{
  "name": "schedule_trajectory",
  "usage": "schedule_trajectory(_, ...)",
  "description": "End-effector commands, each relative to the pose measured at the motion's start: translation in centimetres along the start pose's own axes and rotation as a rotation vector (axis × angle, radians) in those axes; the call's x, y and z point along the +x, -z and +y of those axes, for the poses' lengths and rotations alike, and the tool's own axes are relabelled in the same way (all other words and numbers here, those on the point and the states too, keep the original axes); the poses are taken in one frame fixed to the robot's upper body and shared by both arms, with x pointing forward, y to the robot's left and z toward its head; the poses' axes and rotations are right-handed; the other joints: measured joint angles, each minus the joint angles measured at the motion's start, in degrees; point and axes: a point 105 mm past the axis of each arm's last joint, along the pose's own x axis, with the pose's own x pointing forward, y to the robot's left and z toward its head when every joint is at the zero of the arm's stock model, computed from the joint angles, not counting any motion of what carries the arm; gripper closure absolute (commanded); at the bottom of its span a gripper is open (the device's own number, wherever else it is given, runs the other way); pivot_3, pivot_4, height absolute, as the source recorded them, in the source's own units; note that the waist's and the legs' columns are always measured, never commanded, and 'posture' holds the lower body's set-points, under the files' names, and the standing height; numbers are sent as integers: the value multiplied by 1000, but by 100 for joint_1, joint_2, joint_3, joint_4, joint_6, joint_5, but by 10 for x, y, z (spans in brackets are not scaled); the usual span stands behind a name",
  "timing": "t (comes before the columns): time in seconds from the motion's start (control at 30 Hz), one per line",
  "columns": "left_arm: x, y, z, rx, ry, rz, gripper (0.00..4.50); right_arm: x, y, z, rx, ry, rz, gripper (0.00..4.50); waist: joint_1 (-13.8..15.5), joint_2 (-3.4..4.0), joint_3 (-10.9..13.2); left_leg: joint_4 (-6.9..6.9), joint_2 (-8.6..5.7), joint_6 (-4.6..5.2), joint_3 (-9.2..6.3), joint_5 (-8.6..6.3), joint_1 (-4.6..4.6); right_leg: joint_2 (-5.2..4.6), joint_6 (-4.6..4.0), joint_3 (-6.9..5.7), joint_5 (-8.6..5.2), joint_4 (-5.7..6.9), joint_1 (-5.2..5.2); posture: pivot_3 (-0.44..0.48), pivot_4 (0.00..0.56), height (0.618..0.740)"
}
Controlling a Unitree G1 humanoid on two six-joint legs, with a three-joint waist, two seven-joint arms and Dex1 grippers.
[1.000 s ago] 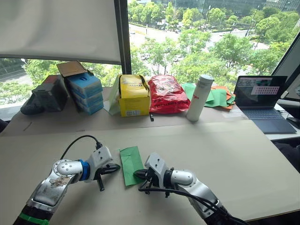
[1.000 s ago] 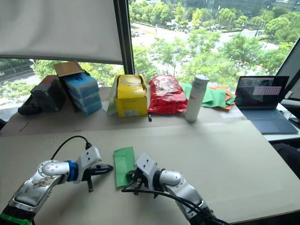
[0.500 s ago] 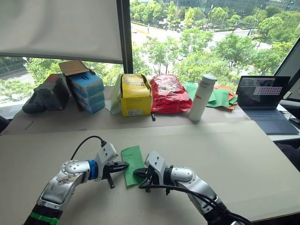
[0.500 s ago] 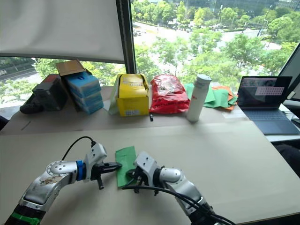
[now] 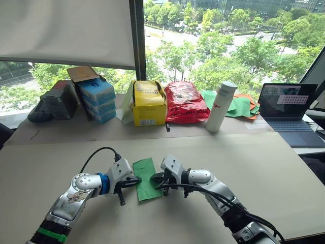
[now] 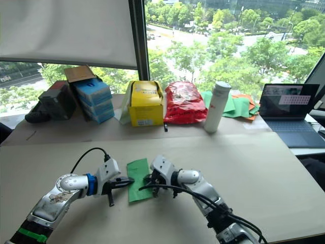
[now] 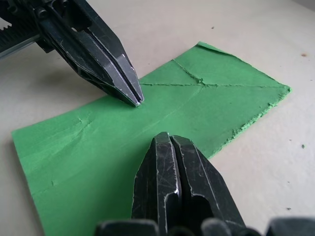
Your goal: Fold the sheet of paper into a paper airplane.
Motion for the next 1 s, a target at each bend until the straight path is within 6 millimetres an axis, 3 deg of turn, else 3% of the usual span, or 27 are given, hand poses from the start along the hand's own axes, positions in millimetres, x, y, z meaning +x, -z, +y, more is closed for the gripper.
schedule_trajectory(0.03, 2, 21, -9, -31, 22, 84, 4500, 3, 18, -6, 21, 8, 55, 4430, -9, 1, -1, 0, 0, 0, 0, 0, 1, 0, 0, 1, 0, 0, 1, 0, 150, 740)
schedule_trajectory(0.53, 0, 18, -12, -36, 8, 78, 4500, 27, -4, -52, -11, 66, 16, 4430, -57, 18, 3, -9, -1, -6, 0, 1, 8, -9, -3, 4, 2, 5, -3, 0, 150, 740)
schedule_trajectory(0.87, -1, 16, -12, -42, -6, 76, 4500, 33, -5, -55, -17, 55, 12, 4430, -86, 30, 4, -27, -3, -17, 0, 3, 7, -15, -5, 3, 2, 5, -4, 0, 150, 740)
schedule_trajectory(1.0, -1, 16, -11, -45, -11, 77, 4500, 28, -2, -47, -14, 9, 8, 4430, -78, 39, 3, -31, -4, -18, 0, 4, 7, -17, -6, 2, 3, 4, -5, 0, 150, 740)
